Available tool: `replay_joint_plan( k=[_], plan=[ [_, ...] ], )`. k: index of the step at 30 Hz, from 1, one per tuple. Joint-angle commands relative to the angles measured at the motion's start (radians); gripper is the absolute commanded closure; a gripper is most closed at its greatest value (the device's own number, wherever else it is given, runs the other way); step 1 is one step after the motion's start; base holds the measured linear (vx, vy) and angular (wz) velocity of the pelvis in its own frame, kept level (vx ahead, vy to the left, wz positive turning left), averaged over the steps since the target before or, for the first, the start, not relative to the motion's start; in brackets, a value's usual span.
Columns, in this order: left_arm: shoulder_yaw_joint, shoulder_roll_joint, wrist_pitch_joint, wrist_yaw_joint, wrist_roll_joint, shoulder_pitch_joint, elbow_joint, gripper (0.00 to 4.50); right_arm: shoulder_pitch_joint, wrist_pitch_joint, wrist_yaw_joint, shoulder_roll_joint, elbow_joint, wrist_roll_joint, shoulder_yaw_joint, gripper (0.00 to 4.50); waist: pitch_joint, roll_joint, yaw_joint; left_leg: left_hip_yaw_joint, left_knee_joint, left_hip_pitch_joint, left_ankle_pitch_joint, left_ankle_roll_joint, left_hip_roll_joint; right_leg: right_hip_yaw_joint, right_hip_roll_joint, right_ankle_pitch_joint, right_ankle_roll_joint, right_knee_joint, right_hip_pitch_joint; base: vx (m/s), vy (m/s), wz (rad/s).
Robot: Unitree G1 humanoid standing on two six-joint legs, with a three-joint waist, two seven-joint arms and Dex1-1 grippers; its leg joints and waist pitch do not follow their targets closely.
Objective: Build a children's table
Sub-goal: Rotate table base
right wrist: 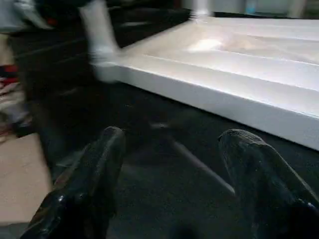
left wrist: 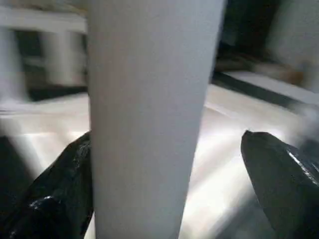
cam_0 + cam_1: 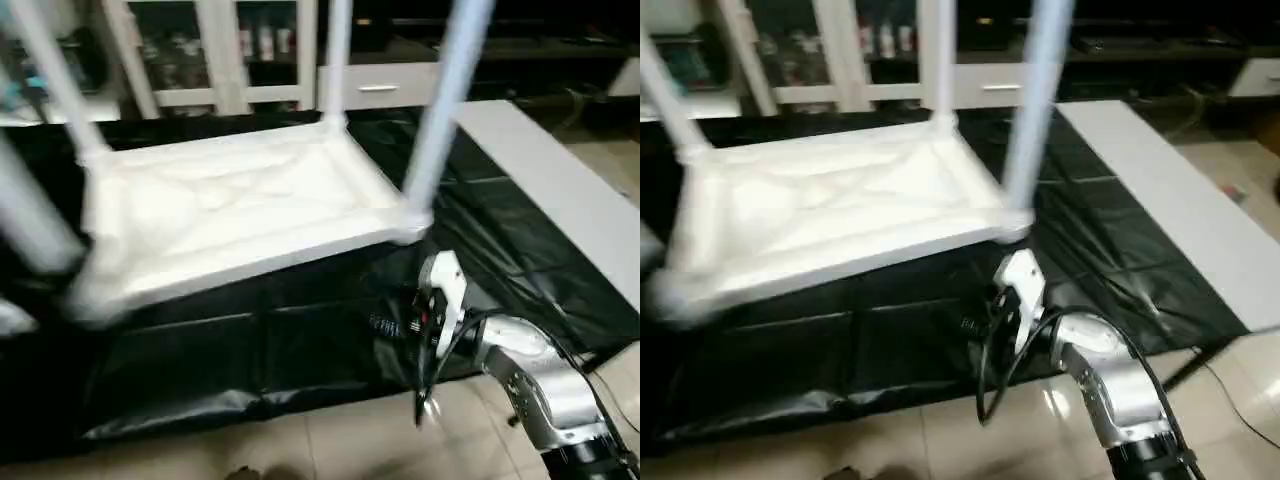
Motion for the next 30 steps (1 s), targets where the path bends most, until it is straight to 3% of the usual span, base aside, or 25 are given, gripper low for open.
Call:
replay_joint_plan(
  k=[1, 2, 4, 5, 6, 7, 8, 9, 10, 11, 12, 13, 15, 16, 18, 19, 20, 22, 24, 25, 27, 28, 30],
  plan=[
    [-0.137, 0.008, 0.073, -0.084, 0.018, -0.019, -0.070, 0.01, 0.006, 0.028, 0.025, -0.021, -0.040, 0.019, 0.003, 1.21, -0.047, 0.034, -0.011, -0.013, -0.092, 0.029, -0.316, -0.030, 0.045, 0.046, -0.069, -0.115, -0.219, -0.080, 0.008, 0.000, 0.000, 0.00],
    [-0.173, 0.008, 0.085, -0.100, 0.029, -0.031, -0.084, 0.01, 0.008, 0.033, 0.028, -0.023, -0.049, 0.022, 0.004, 1.21, -0.046, 0.031, -0.015, -0.013, -0.095, 0.026, -0.320, -0.036, 0.044, 0.046, -0.067, -0.129, -0.206, -0.082, 0.010, 0.000, 0.000, 0.00],
    [-0.267, -0.008, 0.103, -0.134, 0.071, -0.083, -0.107, 0.01, 0.007, 0.037, 0.015, -0.021, -0.063, 0.022, 0.001, 1.21, -0.051, 0.036, -0.018, -0.013, -0.091, 0.024, -0.295, -0.037, 0.039, 0.048, -0.071, -0.119, -0.198, -0.083, 0.012, 0.000, 0.000, 0.00],
    [-0.277, -0.011, 0.104, -0.137, 0.076, -0.090, -0.109, 0.01, 0.007, 0.037, 0.011, -0.019, -0.064, 0.022, 0.000, 1.21, -0.052, 0.034, -0.019, -0.013, -0.091, 0.022, -0.283, -0.035, 0.040, 0.048, -0.071, -0.109, -0.198, -0.084, 0.014, 0.000, 0.000, 0.00],
    [-0.290, -0.023, 0.098, -0.136, 0.088, -0.106, -0.106, 0.01, 0.004, 0.026, -0.004, -0.015, -0.058, 0.013, -0.004, 1.21, -0.054, 0.044, -0.022, -0.013, -0.086, 0.019, -0.262, -0.034, 0.037, 0.047, -0.071, -0.085, -0.200, -0.080, 0.016, 0.000, 0.000, 0.00],
    [-0.318, -0.051, 0.092, -0.136, 0.105, -0.140, -0.100, 0.01, -0.002, 0.008, -0.036, -0.005, -0.046, -0.003, -0.014, 1.21, -0.052, 0.037, -0.027, -0.012, -0.088, 0.016, -0.256, -0.032, 0.037, 0.047, -0.070, -0.084, -0.198, -0.085, 0.018, 0.000, 0.000, 0.00],
    [-0.349, -0.095, 0.077, -0.132, 0.129, -0.187, -0.079, 0.01, -0.009, -0.013, -0.080, 0.010, -0.030, -0.021, -0.030, 1.21, -0.054, 0.047, -0.029, -0.014, -0.086, 0.015, -0.246, -0.035, 0.036, 0.047, -0.071, -0.075, -0.199, -0.082, 0.019, 0.000, 0.000, 0.00],
    [-0.371, -0.128, 0.058, -0.126, 0.150, -0.220, -0.061, 0.01, -0.016, -0.034, -0.123, 0.021, -0.015, -0.042, -0.045, 1.21, -0.058, 0.058, -0.032, -0.012, -0.080, 0.023, -0.234, -0.042, 0.035, 0.045, -0.069, -0.062, -0.205, -0.083, 0.015, 0.000, 0.000, 0.00],
    [-0.382, -0.147, 0.054, -0.123, 0.155, -0.237, -0.051, 0.01, -0.018, -0.039, -0.141, 0.025, -0.011, -0.046, -0.054, 1.21, -0.056, 0.048, -0.032, -0.009, -0.079, 0.023, -0.234, -0.040, 0.034, 0.046, -0.069, -0.063, -0.205, -0.089, 0.013, 0.000, 0.000, 0.00],
    [-0.418, -0.214, 0.028, -0.106, 0.183, -0.297, -0.011, 0.01, -0.021, -0.049, -0.188, 0.032, -0.006, -0.050, -0.088, 1.21, -0.057, 0.044, -0.031, -0.009, -0.077, 0.015, -0.202, -0.031, 0.032, 0.047, -0.069, -0.056, -0.207, -0.087, 0.021, 0.000, 0.000, 0.00],
    [-0.427, -0.226, 0.024, -0.101, 0.188, -0.308, -0.004, 0.01, -0.021, -0.048, -0.194, 0.032, -0.007, -0.049, -0.094, 1.21, -0.059, 0.057, -0.031, -0.010, -0.075, 0.016, -0.198, -0.033, 0.032, 0.046, -0.070, -0.055, -0.206, -0.083, 0.022, 0.000, 0.000, 0.00],
    [-0.475, -0.275, 0.004, -0.101, 0.208, -0.354, 0.034, 0.01, -0.006, -0.028, -0.197, 0.020, -0.039, -0.031, -0.119, 1.21, -0.060, 0.050, -0.039, -0.012, -0.076, 0.004, -0.169, -0.017, 0.029, 0.043, -0.066, -0.017, -0.194, -0.083, 0.033, 0.000, 0.000, 0.00],
    [-0.497, -0.296, -0.010, -0.101, 0.219, -0.371, 0.049, 0.01, 0.002, -0.021, -0.194, 0.013, -0.051, -0.027, -0.125, 1.21, -0.065, 0.056, -0.044, -0.013, -0.070, 0.007, -0.151, -0.010, 0.029, 0.042, -0.066, 0.024, -0.192, -0.080, 0.034, 0.000, 0.000, 0.00],
    [-0.528, -0.330, -0.020, -0.104, 0.228, -0.393, 0.060, 0.01, 0.017, -0.015, -0.191, 0.000, -0.071, -0.024, -0.132, 1.21, -0.072, 0.053, -0.050, -0.015, -0.063, -0.002, -0.089, 0.019, 0.026, 0.039, -0.066, 0.115, -0.199, -0.072, 0.043, 0.000, 0.000, 0.00],
    [-0.541, -0.344, -0.030, -0.105, 0.236, -0.398, 0.060, 0.01, 0.026, -0.014, -0.189, -0.004, -0.080, -0.022, -0.133, 1.21, -0.075, 0.053, -0.056, -0.014, -0.059, -0.006, -0.064, 0.045, 0.025, 0.037, -0.066, 0.156, -0.206, -0.071, 0.044, 0.000, 0.000, 0.00],
    [-0.546, -0.359, -0.039, -0.109, 0.248, -0.406, 0.069, 0.01, 0.029, -0.016, -0.191, -0.007, -0.082, -0.021, -0.134, 1.21, -0.077, 0.064, -0.058, -0.015, -0.056, -0.005, -0.054, 0.051, 0.026, 0.036, -0.066, 0.170, -0.208, -0.068, 0.044, 0.000, 0.000, 0.00],
    [-0.556, -0.363, -0.038, -0.122, 0.254, -0.410, 0.071, 0.01, 0.034, -0.016, -0.192, -0.009, -0.086, -0.020, -0.135, 1.21, -0.076, 0.060, -0.062, -0.014, -0.056, -0.006, -0.055, 0.059, 0.026, 0.035, -0.065, 0.176, -0.210, -0.072, 0.043, 0.000, 0.000, 0.00],
    [-0.577, -0.351, -0.061, -0.156, 0.289, -0.418, 0.100, 0.01, 0.043, -0.018, -0.197, -0.013, -0.094, -0.019, -0.137, 1.21, -0.071, 0.059, -0.078, -0.015, -0.059, -0.007, -0.079, 0.081, 0.025, 0.033, -0.065, 0.116, -0.218, -0.079, 0.045, 0.000, 0.000, 0.00],
    [-0.589, -0.305, -0.058, -0.192, 0.306, -0.418, 0.117, 0.01, 0.048, -0.014, -0.198, -0.016, -0.104, -0.016, -0.136, 1.21, -0.071, 0.063, -0.082, -0.015, -0.060, -0.005, -0.094, 0.081, 0.026, 0.032, -0.065, 0.073, -0.218, -0.082, 0.043, 0.000, 0.000, 0.00],
    [-0.600, -0.253, -0.067, -0.233, 0.327, -0.415, 0.128, 0.01, 0.050, -0.010, -0.195, -0.018, -0.111, -0.013, -0.135, 1.21, -0.068, 0.067, -0.092, -0.017, -0.065, -0.005, -0.117, 0.073, 0.026, 0.032, -0.063, 0.016, -0.211, -0.084, 0.042, 0.000, 0.000, 0.00],
    [-0.606, -0.221, -0.054, -0.260, 0.332, -0.413, 0.129, 0.01, 0.050, -0.007, -0.189, -0.019, -0.114, -0.011, -0.132, 1.21, -0.067, 0.065, -0.097, -0.017, -0.066, -0.003, -0.126, 0.067, 0.028, 0.032, -0.062, 0.002, -0.214, -0.086, 0.041, 0.000, 0.000, 0.00],
    [-0.611, -0.200, -0.045, -0.278, 0.335, -0.412, 0.131, 0.01, 0.051, -0.005, -0.186, -0.019, -0.117, -0.009, -0.131, 1.21, -0.067, 0.070, -0.098, -0.017, -0.067, 0.000, -0.129, 0.066, 0.029, 0.033, -0.063, -0.001, -0.221, -0.084, 0.038, 0.000, 0.000, 0.00],
    [-0.631, -0.110, -0.068, -0.320, 0.394, -0.422, 0.166, 0.01, 0.050, 0.001, -0.172, -0.019, -0.126, -0.011, -0.112, 1.21, -0.068, 0.065, -0.096, -0.016, -0.067, 0.004, -0.126, 0.070, 0.031, 0.034, -0.063, 0.003, -0.233, -0.084, 0.035, 0.000, 0.000, 0.00]
  ],
)
